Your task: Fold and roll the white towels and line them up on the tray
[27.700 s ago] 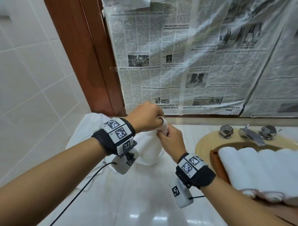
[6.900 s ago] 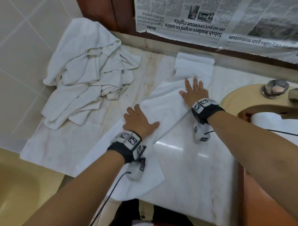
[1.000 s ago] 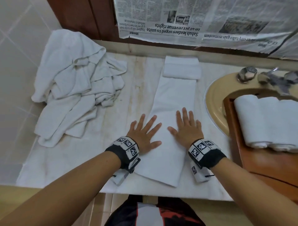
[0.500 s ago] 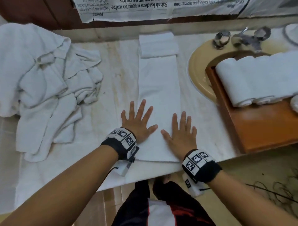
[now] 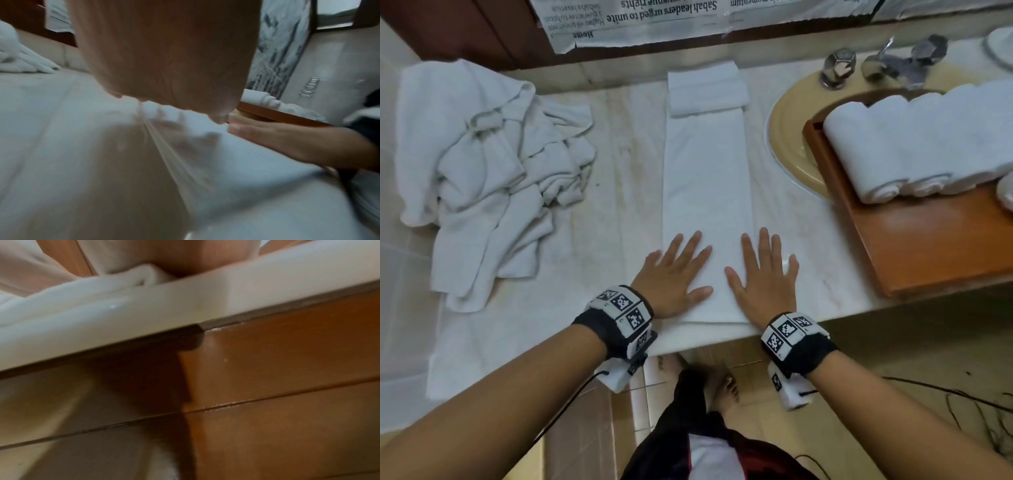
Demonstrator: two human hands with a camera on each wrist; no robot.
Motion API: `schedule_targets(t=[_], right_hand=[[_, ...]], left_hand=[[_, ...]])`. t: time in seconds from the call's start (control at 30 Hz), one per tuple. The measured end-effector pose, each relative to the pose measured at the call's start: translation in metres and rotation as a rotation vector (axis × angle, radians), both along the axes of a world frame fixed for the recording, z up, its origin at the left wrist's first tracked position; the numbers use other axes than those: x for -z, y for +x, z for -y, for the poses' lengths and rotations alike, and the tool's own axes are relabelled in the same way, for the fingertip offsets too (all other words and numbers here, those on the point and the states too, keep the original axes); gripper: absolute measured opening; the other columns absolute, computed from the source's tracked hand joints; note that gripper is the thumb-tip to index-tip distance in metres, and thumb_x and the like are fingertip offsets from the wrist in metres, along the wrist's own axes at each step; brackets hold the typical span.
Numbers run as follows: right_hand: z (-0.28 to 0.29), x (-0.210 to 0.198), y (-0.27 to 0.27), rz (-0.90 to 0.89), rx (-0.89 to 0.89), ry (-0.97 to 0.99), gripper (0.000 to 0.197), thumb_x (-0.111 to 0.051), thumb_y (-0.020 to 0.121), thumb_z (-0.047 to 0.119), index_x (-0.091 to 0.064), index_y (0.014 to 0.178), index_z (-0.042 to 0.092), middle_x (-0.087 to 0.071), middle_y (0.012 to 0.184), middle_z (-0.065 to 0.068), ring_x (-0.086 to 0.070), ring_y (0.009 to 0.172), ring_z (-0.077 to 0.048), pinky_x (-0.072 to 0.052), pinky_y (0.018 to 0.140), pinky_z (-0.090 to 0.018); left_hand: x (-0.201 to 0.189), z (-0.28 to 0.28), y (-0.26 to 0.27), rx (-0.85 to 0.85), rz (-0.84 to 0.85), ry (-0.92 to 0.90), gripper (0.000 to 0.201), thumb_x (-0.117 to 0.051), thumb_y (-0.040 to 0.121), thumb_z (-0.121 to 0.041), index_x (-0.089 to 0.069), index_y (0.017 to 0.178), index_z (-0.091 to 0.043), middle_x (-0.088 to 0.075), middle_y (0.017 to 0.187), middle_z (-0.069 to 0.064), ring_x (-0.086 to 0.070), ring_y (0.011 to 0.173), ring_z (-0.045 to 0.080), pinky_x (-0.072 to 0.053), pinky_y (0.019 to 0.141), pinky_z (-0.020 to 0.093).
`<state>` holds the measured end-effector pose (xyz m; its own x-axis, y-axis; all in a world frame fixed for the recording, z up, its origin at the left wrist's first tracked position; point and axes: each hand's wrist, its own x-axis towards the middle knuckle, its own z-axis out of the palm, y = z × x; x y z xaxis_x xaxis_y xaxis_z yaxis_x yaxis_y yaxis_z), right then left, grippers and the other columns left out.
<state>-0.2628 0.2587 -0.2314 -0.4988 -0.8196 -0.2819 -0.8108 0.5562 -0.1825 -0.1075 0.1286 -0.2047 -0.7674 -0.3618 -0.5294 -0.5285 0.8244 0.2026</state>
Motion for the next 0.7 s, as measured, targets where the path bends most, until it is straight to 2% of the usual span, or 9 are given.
schedule_targets(t=[0.1, 0.13, 0.2, 0.3, 0.37, 0.43, 0.53, 0.6, 0.7], right_hand=[[-0.013, -0.01, -0.002, 0.125, 0.037, -0.2, 0.062, -0.034, 0.099, 0.045, -0.015, 0.154, 0.023, -0.009, 0.161, -0.005, -0.006, 0.148, -0.023, -0.008, 0.119, -0.045], [-0.018, -0.014, -0.002, 0.209, 0.072, -0.302, 0.058, -0.044, 0.098, 0.036, -0.025, 0.151, 0.021, -0.024, 0.156, -0.006, -0.02, 0.143, -0.022, -0.018, 0.117, -0.041], [-0.028, -0.024, 0.0, 0.395, 0.138, -0.4, 0.052, -0.051, 0.095, 0.023, -0.036, 0.145, 0.021, -0.044, 0.136, -0.007, -0.042, 0.119, -0.019, -0.034, 0.103, -0.028], [-0.033, -0.035, 0.001, 0.633, 0.22, -0.27, 0.053, -0.056, 0.092, 0.021, -0.036, 0.141, 0.025, -0.052, 0.107, -0.005, -0.052, 0.092, -0.017, -0.042, 0.081, -0.023], [-0.034, -0.042, 0.002, 0.801, 0.267, -0.212, 0.055, -0.062, 0.086, 0.017, -0.037, 0.133, 0.028, -0.054, 0.104, -0.005, -0.057, 0.085, -0.021, -0.051, 0.069, -0.026], [-0.037, -0.047, 0.003, 0.897, 0.212, -0.191, 0.058, -0.065, 0.08, 0.007, -0.04, 0.126, 0.03, -0.052, 0.107, -0.003, -0.057, 0.082, -0.02, -0.05, 0.061, -0.022], [-0.046, -0.046, 0.007, 0.815, 0.069, -0.166, 0.051, -0.057, 0.076, -0.006, -0.048, 0.112, 0.029, -0.055, 0.109, -0.004, -0.056, 0.087, -0.017, -0.046, 0.062, -0.016], [-0.048, -0.042, 0.007, 0.707, 0.055, -0.197, 0.045, -0.051, 0.077, -0.01, -0.052, 0.103, 0.027, -0.056, 0.107, -0.004, -0.056, 0.091, -0.019, -0.044, 0.064, -0.016], [-0.047, -0.037, 0.0, 0.497, 0.008, -0.245, 0.033, -0.051, 0.082, -0.006, -0.058, 0.1, 0.02, -0.05, 0.094, -0.002, -0.053, 0.088, -0.02, -0.035, 0.061, -0.013]], left_hand=[[0.008, -0.007, 0.015, -0.007, 0.019, -0.071, 0.082, 0.003, 0.081, -0.076, 0.021, 0.149, -0.035, 0.039, 0.151, -0.012, 0.031, 0.142, 0.015, 0.001, 0.118, 0.048], [0.01, -0.007, 0.017, -0.029, 0.02, -0.08, 0.081, 0.003, 0.082, -0.076, 0.021, 0.149, -0.035, 0.04, 0.151, -0.012, 0.032, 0.142, 0.015, 0.002, 0.118, 0.047], [0.012, -0.009, 0.018, -0.049, 0.018, -0.087, 0.077, -0.002, 0.085, -0.072, 0.023, 0.148, -0.036, 0.041, 0.15, -0.013, 0.033, 0.141, 0.015, 0.005, 0.117, 0.046], [0.011, -0.013, 0.015, -0.074, 0.022, -0.09, 0.073, -0.008, 0.091, -0.07, 0.023, 0.148, -0.036, 0.042, 0.149, -0.013, 0.034, 0.141, 0.015, 0.006, 0.117, 0.047], [0.011, -0.015, 0.013, -0.091, 0.023, -0.091, 0.072, -0.011, 0.093, -0.068, 0.023, 0.148, -0.036, 0.043, 0.149, -0.013, 0.034, 0.141, 0.016, 0.006, 0.118, 0.048], [0.011, -0.017, 0.012, -0.102, 0.025, -0.092, 0.072, -0.012, 0.094, -0.068, 0.024, 0.148, -0.036, 0.043, 0.148, -0.013, 0.035, 0.14, 0.016, 0.006, 0.118, 0.048], [0.009, -0.018, 0.011, -0.128, 0.046, -0.077, 0.072, -0.014, 0.094, -0.068, 0.023, 0.148, -0.036, 0.042, 0.149, -0.013, 0.034, 0.141, 0.016, 0.004, 0.118, 0.05], [0.004, -0.021, 0.006, -0.162, 0.048, -0.08, 0.073, -0.017, 0.095, -0.066, 0.019, 0.15, -0.035, 0.038, 0.152, -0.01, 0.029, 0.144, 0.019, 0.002, 0.118, 0.05], [-0.008, -0.04, -0.005, -0.187, -0.071, -0.124, 0.075, -0.028, 0.096, -0.063, -0.003, 0.155, -0.024, 0.017, 0.161, 0.0, 0.009, 0.149, 0.019, -0.005, 0.118, 0.047]])
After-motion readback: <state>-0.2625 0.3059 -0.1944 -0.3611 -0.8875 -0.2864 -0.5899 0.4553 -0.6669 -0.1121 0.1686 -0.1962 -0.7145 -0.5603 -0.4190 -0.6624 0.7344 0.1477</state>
